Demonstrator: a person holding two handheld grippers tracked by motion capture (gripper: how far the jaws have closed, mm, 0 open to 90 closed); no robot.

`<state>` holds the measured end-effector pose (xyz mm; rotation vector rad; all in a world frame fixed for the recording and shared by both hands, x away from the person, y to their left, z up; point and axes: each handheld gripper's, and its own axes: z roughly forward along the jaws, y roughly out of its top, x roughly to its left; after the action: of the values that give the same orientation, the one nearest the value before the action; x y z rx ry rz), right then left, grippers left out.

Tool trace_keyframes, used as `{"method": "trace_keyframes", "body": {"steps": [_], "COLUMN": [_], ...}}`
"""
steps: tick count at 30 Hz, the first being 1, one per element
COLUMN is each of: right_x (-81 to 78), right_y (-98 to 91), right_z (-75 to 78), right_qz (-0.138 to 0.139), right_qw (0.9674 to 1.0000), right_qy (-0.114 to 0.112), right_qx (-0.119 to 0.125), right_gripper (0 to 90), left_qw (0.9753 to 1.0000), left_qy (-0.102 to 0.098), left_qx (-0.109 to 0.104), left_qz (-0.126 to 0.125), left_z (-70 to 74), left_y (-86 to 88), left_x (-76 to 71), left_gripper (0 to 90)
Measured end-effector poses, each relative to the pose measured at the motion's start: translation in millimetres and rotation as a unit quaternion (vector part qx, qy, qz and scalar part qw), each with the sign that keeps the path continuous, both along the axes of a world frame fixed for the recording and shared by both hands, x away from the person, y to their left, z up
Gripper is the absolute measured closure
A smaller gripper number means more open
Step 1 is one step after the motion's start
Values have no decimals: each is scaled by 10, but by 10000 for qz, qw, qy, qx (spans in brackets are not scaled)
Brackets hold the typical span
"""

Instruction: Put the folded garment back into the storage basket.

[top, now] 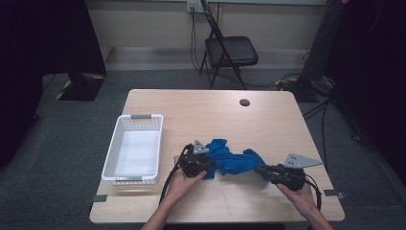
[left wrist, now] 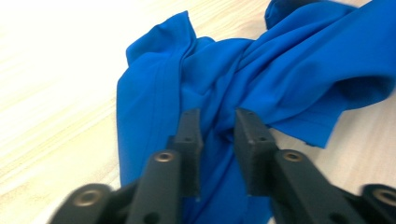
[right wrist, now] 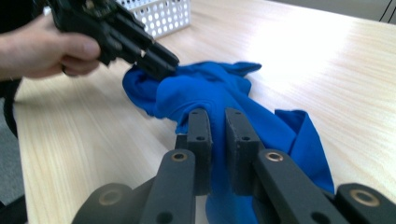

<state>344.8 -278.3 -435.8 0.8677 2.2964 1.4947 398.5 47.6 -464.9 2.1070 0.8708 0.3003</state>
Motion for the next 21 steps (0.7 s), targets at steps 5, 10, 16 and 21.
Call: {"method": "trace_keyframes", "body": {"steps": [5,10,16,21], "right_x": [-9,-17,-14,-42], "right_y": [-11,7,52,46], "right_z": [71,111,119,181], "right_qz": [16,48,90,92], "right_qw": [9999,9998,9997,9994], "right_qy": [-85,-104,-89,-189], "right_qx": [92,153,195,293], "right_gripper": [825,825,825,824], "left_qw": [9997,9987,9977,9967], "left_qy": [-70,-175,-165,-244], "left_qx": [-53,-211,250,291], "left_qz": [-230,-440,-611,-716], "left_z": [-14,18,-77,-15], "left_y": [-69,-158,-302,-296], "left_x": [-20,-65,-56,-80], "left_gripper": [555,456,546,799]}}
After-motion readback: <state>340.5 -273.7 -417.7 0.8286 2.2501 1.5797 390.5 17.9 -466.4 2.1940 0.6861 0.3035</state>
